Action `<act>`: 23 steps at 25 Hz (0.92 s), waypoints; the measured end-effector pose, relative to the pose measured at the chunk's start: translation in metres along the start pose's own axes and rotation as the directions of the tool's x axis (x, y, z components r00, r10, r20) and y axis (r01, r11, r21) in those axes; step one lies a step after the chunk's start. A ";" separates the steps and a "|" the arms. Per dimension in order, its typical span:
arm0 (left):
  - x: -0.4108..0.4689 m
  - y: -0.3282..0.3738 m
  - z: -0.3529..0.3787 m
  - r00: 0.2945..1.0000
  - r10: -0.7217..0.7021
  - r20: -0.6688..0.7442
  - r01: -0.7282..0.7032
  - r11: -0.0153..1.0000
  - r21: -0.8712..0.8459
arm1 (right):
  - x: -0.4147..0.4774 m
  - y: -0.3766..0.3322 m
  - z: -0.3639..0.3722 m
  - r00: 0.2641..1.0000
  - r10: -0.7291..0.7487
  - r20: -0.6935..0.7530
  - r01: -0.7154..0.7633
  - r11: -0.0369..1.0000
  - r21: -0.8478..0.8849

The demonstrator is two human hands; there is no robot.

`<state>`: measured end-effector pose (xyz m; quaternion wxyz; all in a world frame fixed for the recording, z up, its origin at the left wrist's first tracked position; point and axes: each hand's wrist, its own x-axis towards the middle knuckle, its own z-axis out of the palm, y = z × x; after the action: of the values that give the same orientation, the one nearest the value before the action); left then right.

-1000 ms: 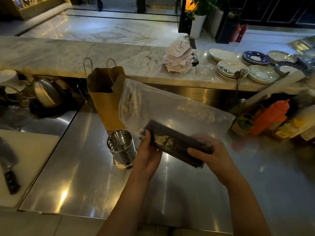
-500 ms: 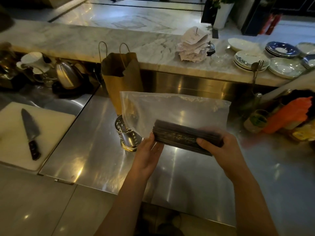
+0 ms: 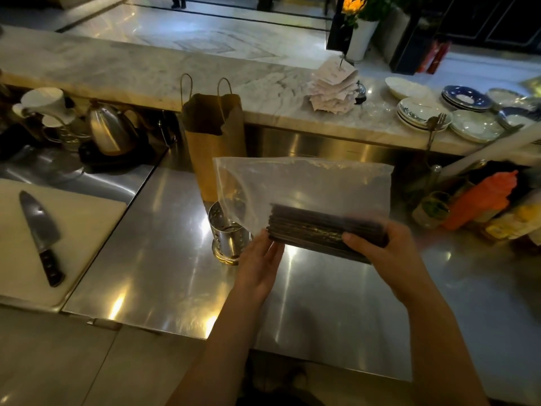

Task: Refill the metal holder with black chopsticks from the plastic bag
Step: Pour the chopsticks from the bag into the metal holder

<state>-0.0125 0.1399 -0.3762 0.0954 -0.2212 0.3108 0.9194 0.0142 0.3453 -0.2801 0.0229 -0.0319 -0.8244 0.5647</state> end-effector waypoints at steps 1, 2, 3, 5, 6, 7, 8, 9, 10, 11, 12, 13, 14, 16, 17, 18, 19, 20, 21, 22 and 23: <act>0.002 0.000 -0.001 0.999 -0.018 0.031 0.019 1.000 -0.016 | -0.002 -0.003 0.001 1.000 -0.001 -0.013 0.001 1.000 -0.010; 0.004 0.001 0.000 0.998 -0.036 0.055 0.038 0.999 -0.036 | -0.003 -0.007 0.002 1.000 -0.005 -0.021 0.005 1.000 -0.013; 0.006 0.002 0.001 0.996 -0.050 0.067 0.054 0.997 -0.055 | -0.004 -0.010 0.002 1.000 -0.015 -0.022 0.015 1.000 -0.015; 0.007 0.004 0.004 0.995 -0.060 0.075 0.066 0.994 -0.084 | -0.004 -0.017 0.002 0.999 -0.038 -0.005 0.037 0.999 -0.035; 0.007 0.006 0.005 0.995 -0.056 0.079 0.063 0.994 -0.085 | -0.003 -0.019 0.003 0.999 -0.040 0.001 0.040 0.998 -0.054; 0.007 0.007 0.005 0.996 -0.050 0.073 0.055 0.996 -0.072 | -0.002 -0.021 0.004 0.999 -0.038 -0.001 0.038 0.997 -0.069; 0.007 0.008 0.007 0.997 -0.042 0.061 0.046 0.997 -0.061 | 0.001 -0.022 0.004 0.999 -0.039 -0.004 0.038 0.996 -0.079; 0.008 0.009 0.008 0.998 -0.032 0.057 0.035 0.997 -0.065 | 0.004 -0.023 0.004 0.999 -0.043 -0.004 0.042 0.995 -0.089; 0.009 0.009 0.009 0.998 -0.021 0.066 0.026 0.996 -0.088 | 0.007 -0.024 0.004 0.999 -0.051 0.010 0.052 0.993 -0.102; 0.009 0.008 0.009 0.997 -0.007 0.074 0.016 0.992 -0.124 | 0.010 -0.024 0.005 0.997 -0.060 0.040 0.064 0.991 -0.116; 0.009 0.007 0.010 0.997 -0.005 0.081 0.017 0.989 -0.150 | 0.013 -0.025 0.004 0.996 -0.067 0.061 0.075 0.989 -0.130; 0.009 0.006 0.010 0.996 -0.009 0.084 0.023 0.986 -0.164 | 0.016 -0.025 0.003 0.995 -0.069 0.071 0.078 0.987 -0.144; 0.009 0.005 0.010 0.996 -0.015 0.084 0.029 0.984 -0.176 | 0.018 -0.026 0.001 0.994 -0.069 0.082 0.081 0.984 -0.157; 0.010 0.000 0.012 0.997 -0.014 0.076 0.030 0.976 -0.214 | 0.024 -0.028 -0.003 0.990 -0.086 0.109 0.104 0.978 -0.180; 0.010 -0.001 0.013 0.997 -0.018 0.070 0.033 0.972 -0.234 | 0.028 -0.029 -0.005 0.989 -0.090 0.115 0.111 0.976 -0.187; 0.011 -0.001 0.015 0.998 -0.019 0.064 0.034 0.967 -0.251 | 0.031 -0.030 -0.006 0.988 -0.094 0.122 0.117 0.973 -0.199; 0.011 -0.002 0.015 0.998 -0.020 0.060 0.035 0.964 -0.263 | 0.033 -0.031 -0.006 0.987 -0.099 0.131 0.125 0.969 -0.215; 0.012 -0.003 0.015 0.998 -0.020 0.051 0.033 0.962 -0.271 | 0.034 -0.031 -0.006 0.985 -0.102 0.143 0.134 0.963 -0.234; 0.011 -0.004 0.015 0.999 -0.023 0.040 0.033 0.961 -0.276 | 0.035 -0.032 -0.006 0.982 -0.103 0.158 0.141 0.957 -0.254; 0.012 -0.005 0.015 0.999 -0.028 0.029 0.035 0.960 -0.278 | 0.036 -0.033 -0.005 0.979 -0.104 0.175 0.150 0.951 -0.271; 0.013 -0.005 0.015 0.999 -0.035 0.018 0.038 0.960 -0.279 | 0.037 -0.035 -0.005 0.976 -0.107 0.191 0.159 0.946 -0.283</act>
<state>-0.0272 0.1536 -0.3746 0.0821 -0.2323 0.1733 0.9536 -0.0233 0.3400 -0.2461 -0.0159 0.0700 -0.8988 0.4325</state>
